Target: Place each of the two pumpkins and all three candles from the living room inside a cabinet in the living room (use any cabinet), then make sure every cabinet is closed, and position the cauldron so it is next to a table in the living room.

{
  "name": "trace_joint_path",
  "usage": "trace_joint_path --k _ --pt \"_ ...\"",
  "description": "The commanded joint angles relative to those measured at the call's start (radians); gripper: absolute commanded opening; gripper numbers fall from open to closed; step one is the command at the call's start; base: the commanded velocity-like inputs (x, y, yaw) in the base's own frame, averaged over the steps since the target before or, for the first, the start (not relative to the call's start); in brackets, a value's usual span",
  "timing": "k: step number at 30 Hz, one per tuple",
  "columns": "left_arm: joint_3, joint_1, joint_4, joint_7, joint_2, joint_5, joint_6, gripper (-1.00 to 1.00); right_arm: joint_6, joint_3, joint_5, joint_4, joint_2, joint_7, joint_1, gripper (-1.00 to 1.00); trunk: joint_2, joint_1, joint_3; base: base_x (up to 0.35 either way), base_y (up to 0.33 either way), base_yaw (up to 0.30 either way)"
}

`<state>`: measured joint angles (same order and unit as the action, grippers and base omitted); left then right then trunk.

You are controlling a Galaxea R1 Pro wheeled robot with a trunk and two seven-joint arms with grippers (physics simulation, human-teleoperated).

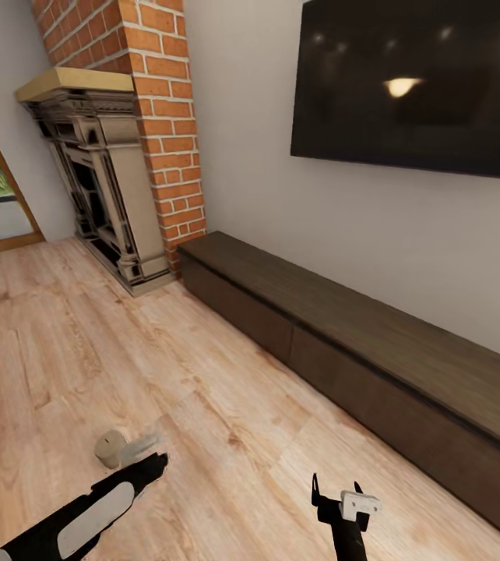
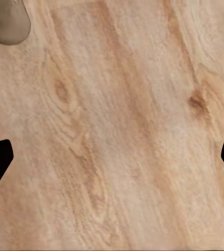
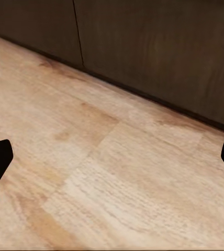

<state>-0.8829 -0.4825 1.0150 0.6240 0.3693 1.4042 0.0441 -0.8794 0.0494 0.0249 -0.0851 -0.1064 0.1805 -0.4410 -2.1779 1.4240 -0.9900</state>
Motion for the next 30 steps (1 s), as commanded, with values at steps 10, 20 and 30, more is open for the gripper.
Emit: trace_joint_path --k 10,20,30 --pt "-0.006 -0.001 0.138 -0.209 0.209 0.031 -0.08 1.0 -0.009 0.007 -0.002 0.005 -0.003 0.005 0.0 1.0 0.0 0.0 -0.006 0.0 0.0 0.155" --pt "-0.016 -0.002 0.293 -0.205 0.323 0.07 -0.111 1.0 -0.01 0.008 -0.002 0.004 -0.001 0.005 0.0 1.0 0.0 0.0 -0.012 0.0 0.0 0.254" --pt "-0.016 -0.002 0.231 -0.205 0.329 0.089 -0.132 1.0 -0.01 0.006 0.002 0.006 -0.002 0.005 0.0 1.0 0.0 0.0 -0.017 0.0 0.0 0.117"
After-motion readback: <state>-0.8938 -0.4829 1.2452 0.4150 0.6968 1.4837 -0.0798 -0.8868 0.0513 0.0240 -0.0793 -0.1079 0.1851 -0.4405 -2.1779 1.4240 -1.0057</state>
